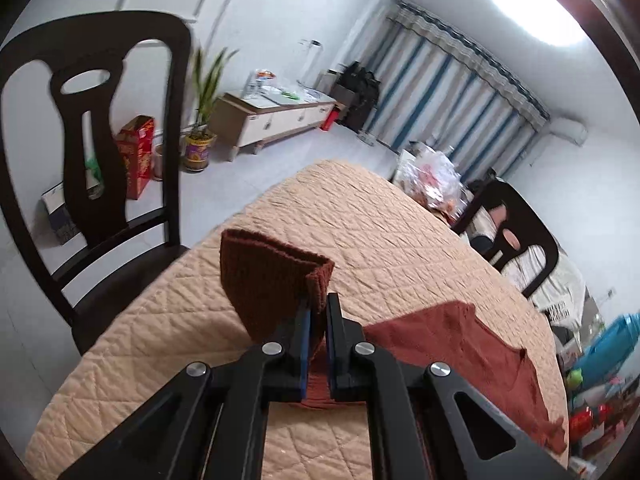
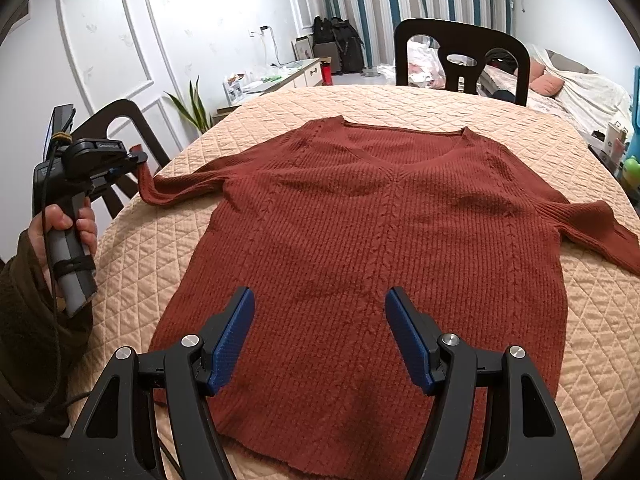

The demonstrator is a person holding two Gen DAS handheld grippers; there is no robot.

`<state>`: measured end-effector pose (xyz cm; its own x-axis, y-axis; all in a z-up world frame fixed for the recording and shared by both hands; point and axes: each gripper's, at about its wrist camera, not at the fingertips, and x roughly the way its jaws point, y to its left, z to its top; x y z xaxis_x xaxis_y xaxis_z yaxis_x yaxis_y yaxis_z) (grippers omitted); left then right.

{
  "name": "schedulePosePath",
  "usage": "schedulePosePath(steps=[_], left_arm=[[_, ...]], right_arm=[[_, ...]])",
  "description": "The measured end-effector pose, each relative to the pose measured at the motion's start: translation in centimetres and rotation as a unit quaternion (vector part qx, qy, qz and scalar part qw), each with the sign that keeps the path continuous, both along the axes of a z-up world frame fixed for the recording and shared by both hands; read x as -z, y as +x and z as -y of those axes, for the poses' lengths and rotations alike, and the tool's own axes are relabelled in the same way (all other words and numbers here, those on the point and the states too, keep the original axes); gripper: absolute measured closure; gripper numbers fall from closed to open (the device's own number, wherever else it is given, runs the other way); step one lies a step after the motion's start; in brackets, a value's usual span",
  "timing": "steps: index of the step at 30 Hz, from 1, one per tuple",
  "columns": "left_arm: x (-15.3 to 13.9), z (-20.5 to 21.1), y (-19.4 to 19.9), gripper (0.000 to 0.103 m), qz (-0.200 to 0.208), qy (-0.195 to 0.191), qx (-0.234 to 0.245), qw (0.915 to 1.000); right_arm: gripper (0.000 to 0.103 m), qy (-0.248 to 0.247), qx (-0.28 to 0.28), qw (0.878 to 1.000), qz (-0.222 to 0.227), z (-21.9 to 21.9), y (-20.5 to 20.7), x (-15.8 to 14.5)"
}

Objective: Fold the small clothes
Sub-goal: 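Carry the held sleeve with the left tool across the sweater body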

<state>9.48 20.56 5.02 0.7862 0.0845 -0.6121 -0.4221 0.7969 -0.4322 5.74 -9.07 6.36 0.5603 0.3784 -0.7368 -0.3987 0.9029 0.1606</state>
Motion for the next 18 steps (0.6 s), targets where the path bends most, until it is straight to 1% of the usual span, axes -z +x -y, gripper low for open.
schedulePosePath(steps=[4,8,12,18], left_arm=[[-1.0,2.0,0.8,0.095,0.010,0.028,0.026,0.9992],[-1.8,4.2,2.0,0.095,0.018,0.036,0.062,0.9972],[-2.4,6.7,3.1,0.095,0.027,0.038,0.105,0.9934],[-2.6,10.8,4.1,0.095,0.021,0.066,0.151,0.9861]], right_arm=[[0.035,0.000,0.001,1.000,-0.001,0.2,0.1,-0.1],[0.035,0.001,0.006,1.000,0.003,0.7,0.1,-0.3],[0.035,0.002,0.017,1.000,0.004,1.5,0.3,-0.4],[0.035,0.005,0.027,1.000,0.014,2.7,1.0,-0.6]])
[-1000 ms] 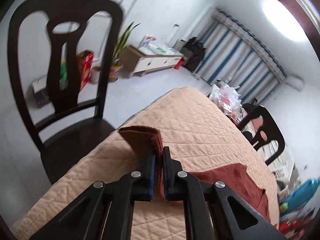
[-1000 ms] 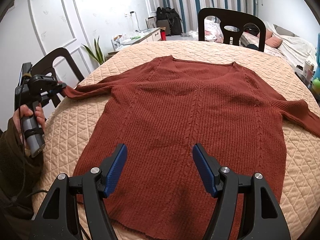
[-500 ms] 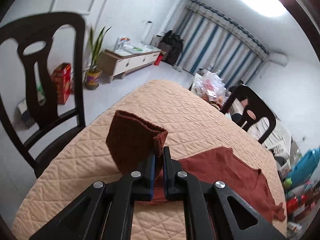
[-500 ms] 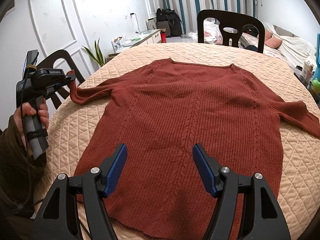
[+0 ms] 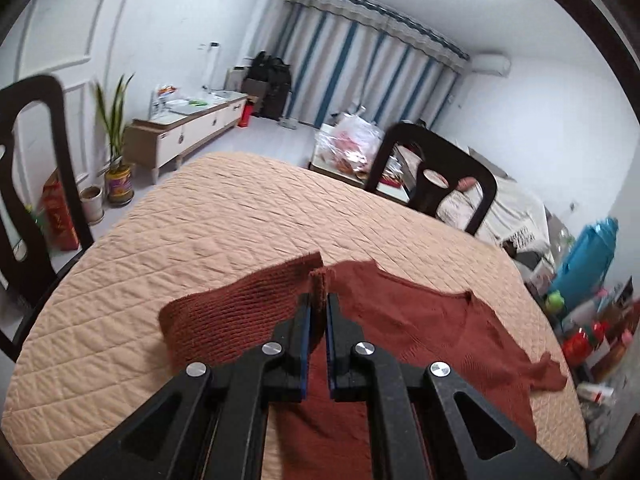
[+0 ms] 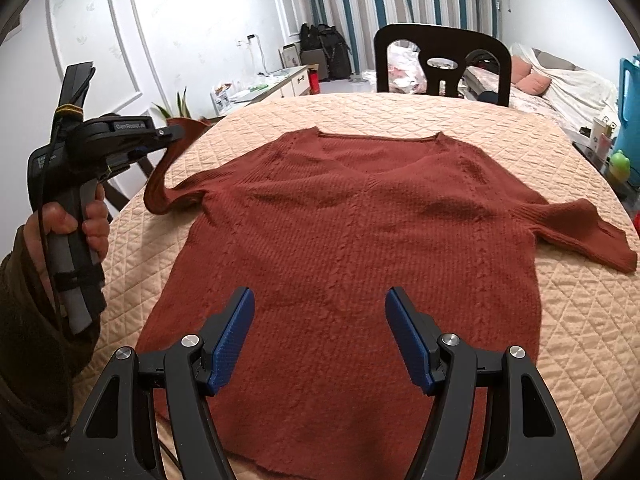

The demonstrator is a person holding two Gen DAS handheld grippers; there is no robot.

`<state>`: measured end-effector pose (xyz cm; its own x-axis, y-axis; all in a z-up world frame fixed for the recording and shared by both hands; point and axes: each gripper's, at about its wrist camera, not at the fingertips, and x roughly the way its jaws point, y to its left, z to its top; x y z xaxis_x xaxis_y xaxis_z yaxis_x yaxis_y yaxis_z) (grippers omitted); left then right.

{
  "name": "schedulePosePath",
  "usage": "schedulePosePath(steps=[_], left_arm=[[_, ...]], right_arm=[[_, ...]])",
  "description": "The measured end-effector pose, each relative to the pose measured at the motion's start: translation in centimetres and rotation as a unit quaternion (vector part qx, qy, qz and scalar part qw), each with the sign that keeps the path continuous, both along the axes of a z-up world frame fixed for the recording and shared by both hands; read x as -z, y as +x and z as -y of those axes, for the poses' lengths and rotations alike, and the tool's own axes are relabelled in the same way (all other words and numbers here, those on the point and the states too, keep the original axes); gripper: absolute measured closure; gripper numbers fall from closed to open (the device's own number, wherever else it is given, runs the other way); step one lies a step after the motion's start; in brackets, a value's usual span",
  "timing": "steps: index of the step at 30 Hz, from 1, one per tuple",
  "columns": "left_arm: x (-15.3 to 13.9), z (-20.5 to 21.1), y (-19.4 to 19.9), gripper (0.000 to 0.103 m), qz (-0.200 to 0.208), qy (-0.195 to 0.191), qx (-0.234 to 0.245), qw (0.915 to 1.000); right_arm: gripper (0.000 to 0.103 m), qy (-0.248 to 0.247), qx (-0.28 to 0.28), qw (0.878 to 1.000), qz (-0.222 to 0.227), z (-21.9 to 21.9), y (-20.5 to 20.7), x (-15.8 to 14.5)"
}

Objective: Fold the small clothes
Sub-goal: 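Carry the held sleeve with the left tool across the sweater body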

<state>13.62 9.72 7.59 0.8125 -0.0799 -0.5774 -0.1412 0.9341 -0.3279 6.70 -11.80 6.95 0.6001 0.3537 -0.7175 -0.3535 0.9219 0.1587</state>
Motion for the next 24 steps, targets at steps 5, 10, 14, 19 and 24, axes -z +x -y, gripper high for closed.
schedulePosePath(steps=[5,10,14,19,24], left_arm=[[0.3,2.6,0.6,0.095,-0.008,0.020,0.033,0.9992],[0.9,4.9,1.0,0.095,-0.021,0.025,0.063,0.9975],[1.3,6.4,1.1,0.095,-0.035,0.021,0.088,0.9953],[1.9,6.6,1.2,0.092,-0.046,0.038,0.090,0.9941],[1.8,6.0,0.8,0.055,-0.049,0.048,0.092,0.9935]], right_arm=[[0.035,0.003,0.020,1.000,0.006,1.3,0.9,-0.3],[0.035,-0.004,0.032,0.999,0.010,2.2,1.8,-0.6],[0.035,-0.008,0.039,0.999,0.005,2.6,3.1,-0.5],[0.035,-0.003,0.042,0.999,-0.008,3.1,4.6,-0.6],[0.035,0.003,0.030,1.000,-0.005,2.9,6.0,-1.2]])
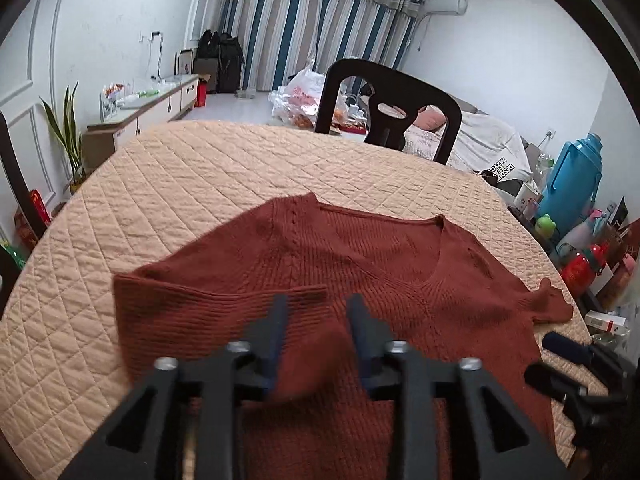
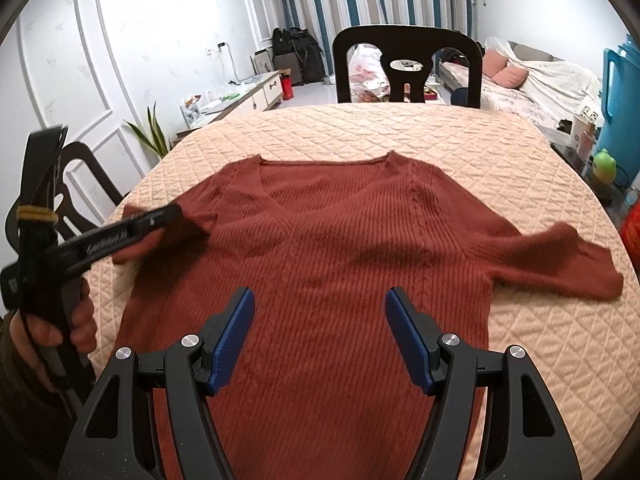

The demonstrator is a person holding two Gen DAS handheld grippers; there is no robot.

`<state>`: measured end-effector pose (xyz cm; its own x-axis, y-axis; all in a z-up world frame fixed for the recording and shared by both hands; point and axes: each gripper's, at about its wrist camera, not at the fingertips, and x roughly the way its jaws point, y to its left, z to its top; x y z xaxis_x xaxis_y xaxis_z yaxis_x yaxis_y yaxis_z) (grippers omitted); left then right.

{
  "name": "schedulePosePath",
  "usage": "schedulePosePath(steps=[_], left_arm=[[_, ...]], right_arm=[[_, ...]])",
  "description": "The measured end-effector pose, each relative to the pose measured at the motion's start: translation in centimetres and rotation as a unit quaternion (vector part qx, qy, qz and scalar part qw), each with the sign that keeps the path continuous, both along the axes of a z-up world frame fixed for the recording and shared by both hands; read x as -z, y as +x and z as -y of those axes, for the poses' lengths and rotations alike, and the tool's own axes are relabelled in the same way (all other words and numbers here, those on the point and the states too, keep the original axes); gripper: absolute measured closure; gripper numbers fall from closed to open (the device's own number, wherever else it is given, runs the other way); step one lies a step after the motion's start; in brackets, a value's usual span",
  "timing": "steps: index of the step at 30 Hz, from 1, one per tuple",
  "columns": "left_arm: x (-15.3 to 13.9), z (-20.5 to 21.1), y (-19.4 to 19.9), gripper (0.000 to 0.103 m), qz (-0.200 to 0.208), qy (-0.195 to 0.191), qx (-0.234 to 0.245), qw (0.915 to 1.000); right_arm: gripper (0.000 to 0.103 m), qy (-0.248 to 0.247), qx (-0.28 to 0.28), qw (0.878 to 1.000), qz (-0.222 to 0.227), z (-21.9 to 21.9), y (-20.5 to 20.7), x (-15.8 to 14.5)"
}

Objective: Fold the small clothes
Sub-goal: 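Carry the held sleeve with the left tool across the sweater body, then lay the sleeve flat and open the left tool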

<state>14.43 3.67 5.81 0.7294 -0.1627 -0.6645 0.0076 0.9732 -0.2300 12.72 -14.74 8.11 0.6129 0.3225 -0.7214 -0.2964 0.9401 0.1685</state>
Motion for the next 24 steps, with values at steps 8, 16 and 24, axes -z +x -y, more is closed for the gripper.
schedulePosePath(steps=[8,16,24], left_arm=[[-1.3,-2.9,-1.6,0.026,0.026,0.014,-0.001,0.9996],[-0.4,-7.3,-1.7,0.017,0.016,0.000,-0.048,0.9987],[0.7,-9.9,-1.5,0.010,-0.003,-0.015,-0.066,0.9977]], right_arm=[[0.035,0.017,-0.069,0.997,0.005,-2.7,3.2,-1.0],[0.035,0.036,-0.142,0.988,-0.053,-8.2,7.0,1.5],[0.042,0.073,-0.176,0.978,-0.089,-11.9,9.0,3.5]])
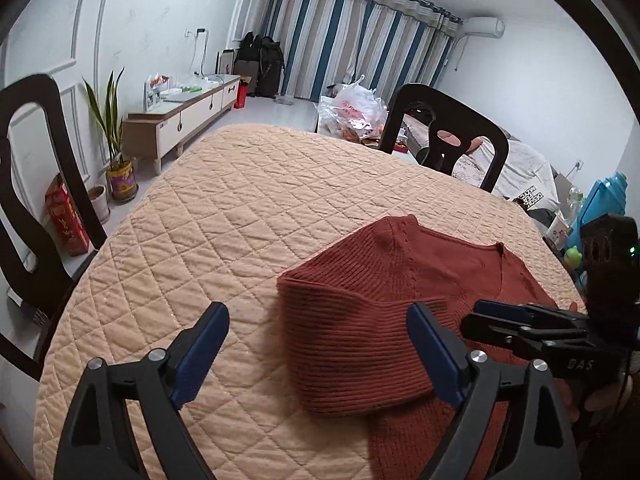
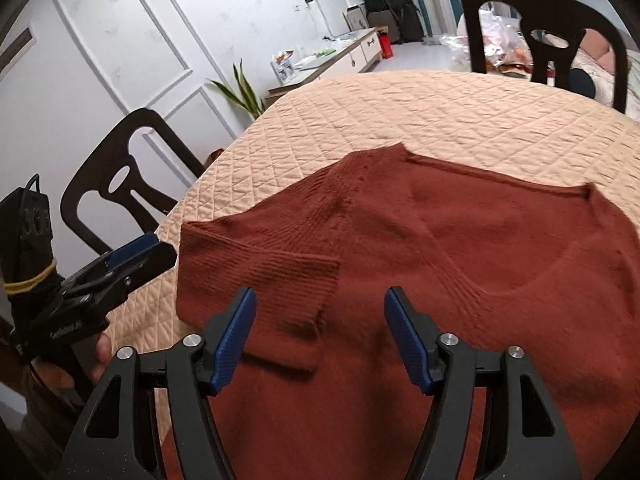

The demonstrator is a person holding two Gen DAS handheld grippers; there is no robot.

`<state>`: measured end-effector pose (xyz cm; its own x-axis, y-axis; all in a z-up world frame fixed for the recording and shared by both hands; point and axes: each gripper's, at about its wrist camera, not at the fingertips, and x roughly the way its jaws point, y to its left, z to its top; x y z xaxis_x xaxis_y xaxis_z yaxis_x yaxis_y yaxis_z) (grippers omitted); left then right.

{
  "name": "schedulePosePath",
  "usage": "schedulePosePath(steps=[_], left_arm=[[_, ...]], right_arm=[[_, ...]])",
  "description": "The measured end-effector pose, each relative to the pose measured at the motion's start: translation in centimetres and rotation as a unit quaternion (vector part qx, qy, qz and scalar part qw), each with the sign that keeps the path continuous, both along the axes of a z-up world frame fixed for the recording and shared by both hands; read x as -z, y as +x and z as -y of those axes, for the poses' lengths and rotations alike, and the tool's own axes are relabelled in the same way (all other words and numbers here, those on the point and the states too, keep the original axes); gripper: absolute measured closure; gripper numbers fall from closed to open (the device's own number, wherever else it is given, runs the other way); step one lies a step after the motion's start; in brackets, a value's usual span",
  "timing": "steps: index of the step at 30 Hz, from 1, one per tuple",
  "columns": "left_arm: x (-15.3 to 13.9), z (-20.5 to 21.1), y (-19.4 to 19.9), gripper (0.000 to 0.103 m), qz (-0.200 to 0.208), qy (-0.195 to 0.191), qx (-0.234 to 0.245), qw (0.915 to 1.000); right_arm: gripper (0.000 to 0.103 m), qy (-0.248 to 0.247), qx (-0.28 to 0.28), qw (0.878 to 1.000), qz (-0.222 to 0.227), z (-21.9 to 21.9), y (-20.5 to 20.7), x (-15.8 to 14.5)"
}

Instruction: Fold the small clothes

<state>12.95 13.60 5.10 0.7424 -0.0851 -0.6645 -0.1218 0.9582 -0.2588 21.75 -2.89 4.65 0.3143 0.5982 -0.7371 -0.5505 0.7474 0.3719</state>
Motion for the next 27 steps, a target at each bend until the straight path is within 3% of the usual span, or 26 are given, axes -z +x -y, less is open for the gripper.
schedulePosePath(steps=[8,12,16,27], left_arm=[[1.4,-1.2,0.3,0.010,-0.017,-0.018,-0.013,0.9996],[1.9,-1.8,0.5,0.010,-0.026,-0.019,-0.024,0.9992],[2.1,-2.1,0.5,0.010,-0.029,-0.021,-0.025,0.9990],[0.9,-1.3,0.8,0.010,-0.019,0.001,-0.027,0.9994]], right_arm=[[0.047,-0.021,-0.017,1.000,-0.008,-2.0,0.7,1.4],[0.063,-0.040,-0.026,0.999,0.011,-2.7,0.3,1.4],[0.093,-0.034,-0.029,0.999,0.016,-2.4,0.2,1.0],[0.096,-0.001,-0.003,0.997,0.075,0.0,0.1,-3.8]])
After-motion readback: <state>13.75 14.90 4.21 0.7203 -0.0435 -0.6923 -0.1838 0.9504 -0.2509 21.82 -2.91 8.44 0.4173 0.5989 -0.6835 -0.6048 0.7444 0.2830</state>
